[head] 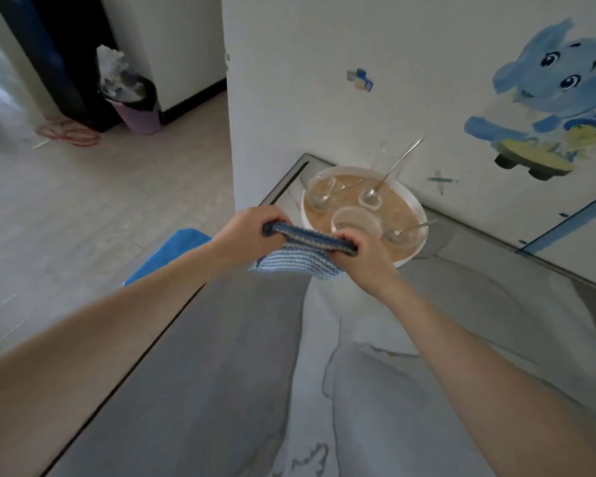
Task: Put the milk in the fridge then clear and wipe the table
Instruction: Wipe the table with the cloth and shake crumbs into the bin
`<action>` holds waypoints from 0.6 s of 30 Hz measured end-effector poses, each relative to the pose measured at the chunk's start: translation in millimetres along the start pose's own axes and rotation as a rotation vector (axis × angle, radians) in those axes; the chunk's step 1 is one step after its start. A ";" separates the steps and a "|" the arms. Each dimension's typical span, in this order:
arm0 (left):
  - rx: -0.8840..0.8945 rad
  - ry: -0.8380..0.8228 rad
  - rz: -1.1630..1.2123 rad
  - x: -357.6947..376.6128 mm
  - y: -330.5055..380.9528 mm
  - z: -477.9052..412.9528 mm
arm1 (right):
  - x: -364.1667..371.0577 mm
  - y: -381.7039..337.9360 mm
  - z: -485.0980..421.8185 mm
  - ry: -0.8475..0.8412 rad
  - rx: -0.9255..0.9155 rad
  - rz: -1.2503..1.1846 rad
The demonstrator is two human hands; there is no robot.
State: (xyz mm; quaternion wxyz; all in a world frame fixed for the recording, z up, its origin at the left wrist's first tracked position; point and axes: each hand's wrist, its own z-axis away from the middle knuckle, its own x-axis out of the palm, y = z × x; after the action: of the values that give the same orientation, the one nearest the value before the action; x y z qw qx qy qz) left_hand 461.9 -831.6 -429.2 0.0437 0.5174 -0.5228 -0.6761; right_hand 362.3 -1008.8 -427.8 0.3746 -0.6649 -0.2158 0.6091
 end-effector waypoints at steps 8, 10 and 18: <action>-0.033 -0.321 -0.250 46.9 -70.8 -3.0 | 73.9 54.0 -20.3 -0.205 0.014 0.311; 0.008 -0.428 -0.340 55.8 -76.7 -1.7 | 85.7 61.3 -19.8 -0.295 -0.006 0.320; 0.046 -0.531 -0.433 78.6 -78.6 30.7 | 89.7 59.7 3.1 -0.393 0.075 0.335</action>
State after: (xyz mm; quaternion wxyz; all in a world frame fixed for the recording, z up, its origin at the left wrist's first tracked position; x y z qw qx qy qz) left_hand 440.7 -823.0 -542.2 -0.2500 0.4232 -0.4090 -0.7689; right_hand 364.0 -978.7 -531.4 0.2437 -0.5460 -0.1486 0.7877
